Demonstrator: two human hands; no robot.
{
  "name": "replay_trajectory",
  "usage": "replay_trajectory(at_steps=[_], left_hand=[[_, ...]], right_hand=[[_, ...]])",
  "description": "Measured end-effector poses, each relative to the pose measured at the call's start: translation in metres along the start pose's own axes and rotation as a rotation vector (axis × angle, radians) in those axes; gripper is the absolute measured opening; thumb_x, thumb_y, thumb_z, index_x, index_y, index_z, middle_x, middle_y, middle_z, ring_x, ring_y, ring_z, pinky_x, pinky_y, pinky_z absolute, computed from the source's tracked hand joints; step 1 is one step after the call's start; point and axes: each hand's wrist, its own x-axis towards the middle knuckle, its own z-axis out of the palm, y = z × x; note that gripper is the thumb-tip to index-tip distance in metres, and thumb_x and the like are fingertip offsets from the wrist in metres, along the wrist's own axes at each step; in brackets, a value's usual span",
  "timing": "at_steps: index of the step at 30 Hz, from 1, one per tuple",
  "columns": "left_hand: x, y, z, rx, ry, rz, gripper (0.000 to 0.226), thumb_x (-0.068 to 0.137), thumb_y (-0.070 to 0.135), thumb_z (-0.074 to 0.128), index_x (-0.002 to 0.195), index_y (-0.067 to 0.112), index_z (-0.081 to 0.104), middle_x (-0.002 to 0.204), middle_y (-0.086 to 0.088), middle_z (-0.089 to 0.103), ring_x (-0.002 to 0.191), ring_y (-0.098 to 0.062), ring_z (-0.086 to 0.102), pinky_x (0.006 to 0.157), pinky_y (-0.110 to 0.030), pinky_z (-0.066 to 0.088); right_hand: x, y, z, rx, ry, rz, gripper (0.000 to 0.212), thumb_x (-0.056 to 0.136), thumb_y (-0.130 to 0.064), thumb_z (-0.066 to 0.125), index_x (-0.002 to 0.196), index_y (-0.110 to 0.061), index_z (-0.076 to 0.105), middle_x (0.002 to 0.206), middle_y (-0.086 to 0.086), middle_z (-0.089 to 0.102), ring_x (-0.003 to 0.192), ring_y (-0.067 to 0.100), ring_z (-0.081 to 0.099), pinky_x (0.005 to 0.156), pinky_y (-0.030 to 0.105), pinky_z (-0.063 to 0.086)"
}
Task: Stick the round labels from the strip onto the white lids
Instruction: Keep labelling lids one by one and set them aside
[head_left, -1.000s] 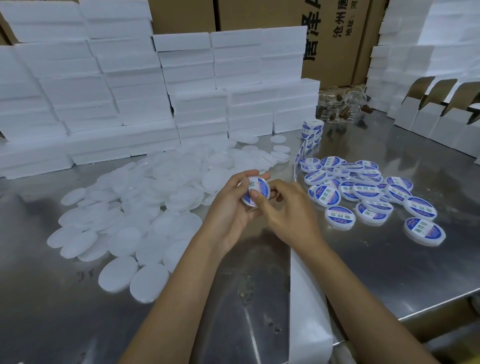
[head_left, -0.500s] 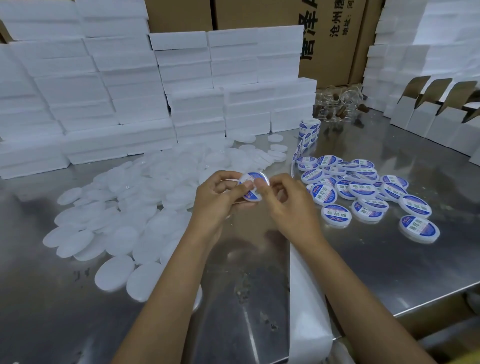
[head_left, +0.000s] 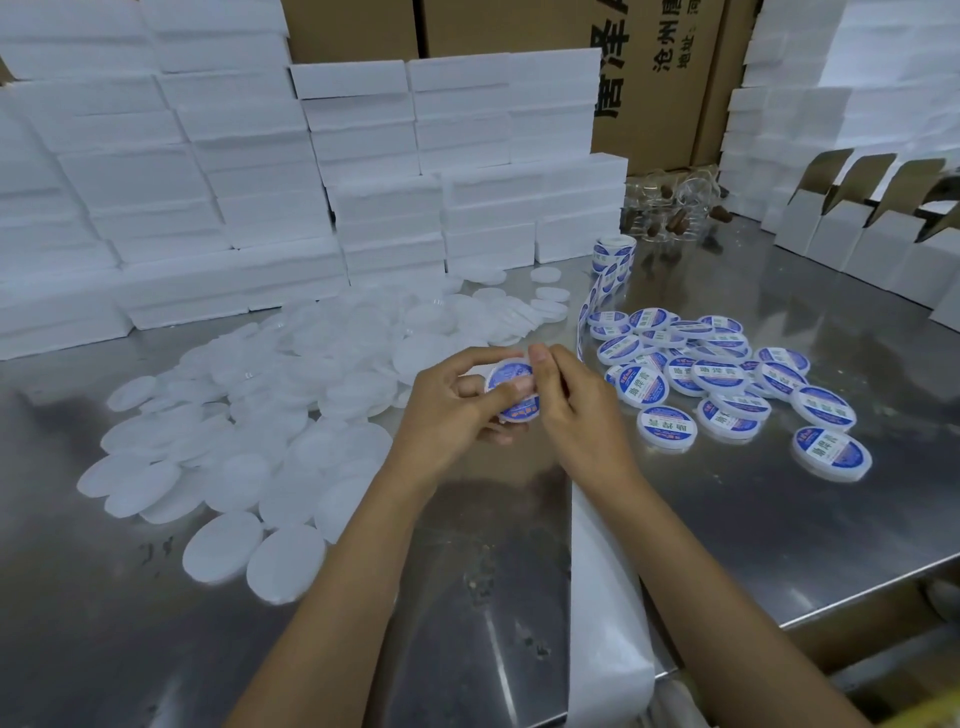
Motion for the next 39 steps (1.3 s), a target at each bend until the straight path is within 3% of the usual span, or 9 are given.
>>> replay_trajectory(at_steps=[7,11,14,18,22,25,30,35,39], left_hand=[[0.001,-0.001,0.001,0.01,0.227,-0.01,0.025,0.098,0.037,0.063,0.091,0.019,0.079,0.075,-0.005,0.076,0.052,-0.024,0.07,0.051,-0.025,0.058],[0.001,0.0,0.001,0.015,0.129,-0.014,0.027,0.102,0.034,0.058,0.118,0.02,0.074,0.084,-0.002,0.078,0.056,-0.02,0.071,0.051,-0.023,0.056],[0.0,0.0,-0.001,-0.029,-0.021,-0.054,0.041,0.101,0.031,0.061,0.141,0.035,0.056,0.108,0.006,0.077,0.08,-0.023,0.077,0.059,-0.031,0.062],[0.001,-0.003,0.001,0.039,-0.022,-0.115,0.043,0.1,0.034,0.062,0.142,0.038,0.051,0.105,0.014,0.077,0.082,-0.022,0.077,0.061,-0.035,0.063],[0.004,-0.005,0.0,0.013,0.053,-0.162,0.03,0.102,0.032,0.059,0.132,0.029,0.062,0.1,0.006,0.078,0.073,-0.026,0.076,0.054,-0.032,0.06],[0.004,-0.005,-0.002,0.02,0.108,-0.172,0.025,0.105,0.03,0.054,0.127,0.025,0.064,0.097,0.004,0.078,0.072,-0.026,0.076,0.054,-0.031,0.06],[0.007,-0.002,-0.008,-0.033,0.253,-0.136,0.024,0.107,0.018,0.045,0.117,0.018,0.067,0.089,-0.001,0.079,0.062,-0.022,0.073,0.049,-0.031,0.058],[0.012,-0.002,-0.025,-0.142,0.528,-0.087,0.031,0.103,0.004,0.037,0.103,0.016,0.066,0.071,0.001,0.076,0.057,-0.02,0.071,0.047,-0.027,0.057],[0.016,-0.004,-0.038,-0.184,0.663,-0.079,0.033,0.099,-0.001,0.036,0.094,0.012,0.066,0.078,-0.009,0.072,0.06,-0.02,0.071,0.049,-0.024,0.055]], right_hand=[[-0.003,0.001,0.0,-0.222,-0.108,-0.034,0.059,0.099,-0.051,0.049,0.061,-0.007,0.046,0.047,-0.003,0.037,0.05,0.011,0.034,0.052,0.031,0.027],[0.003,0.001,-0.006,-0.07,-0.128,0.053,0.056,0.101,-0.046,0.049,0.063,-0.006,0.051,0.048,-0.007,0.034,0.052,0.011,0.033,0.056,0.033,0.029],[0.01,0.004,-0.016,-0.05,0.047,0.119,0.054,0.102,-0.046,0.047,0.058,-0.015,0.043,0.046,-0.008,0.036,0.052,0.011,0.033,0.054,0.033,0.028],[0.027,0.021,-0.038,0.001,0.375,0.386,0.059,0.106,-0.042,0.039,0.064,-0.004,0.055,0.058,0.005,0.054,0.056,0.02,0.045,0.057,0.032,0.035],[0.042,0.042,-0.059,0.006,0.43,0.626,0.056,0.107,-0.035,0.037,0.091,0.01,0.066,0.078,0.018,0.061,0.071,0.03,0.052,0.07,0.042,0.047],[0.048,0.049,-0.063,-0.023,0.453,0.651,0.056,0.107,-0.036,0.036,0.094,0.008,0.068,0.083,0.016,0.064,0.077,0.032,0.059,0.075,0.044,0.05],[0.051,0.054,-0.059,-0.11,0.444,0.641,0.048,0.104,-0.033,0.044,0.063,-0.009,0.052,0.061,0.004,0.051,0.057,0.02,0.046,0.054,0.031,0.031],[0.044,0.045,-0.053,-0.188,0.444,0.459,0.025,0.1,-0.021,0.045,0.096,-0.006,0.065,0.078,0.0,0.06,0.07,0.015,0.054,0.064,0.028,0.035],[0.021,0.015,-0.025,-0.159,0.239,0.089,0.012,0.095,-0.017,0.054,0.088,-0.015,0.064,0.069,-0.008,0.062,0.068,0.003,0.057,0.059,0.017,0.041]])
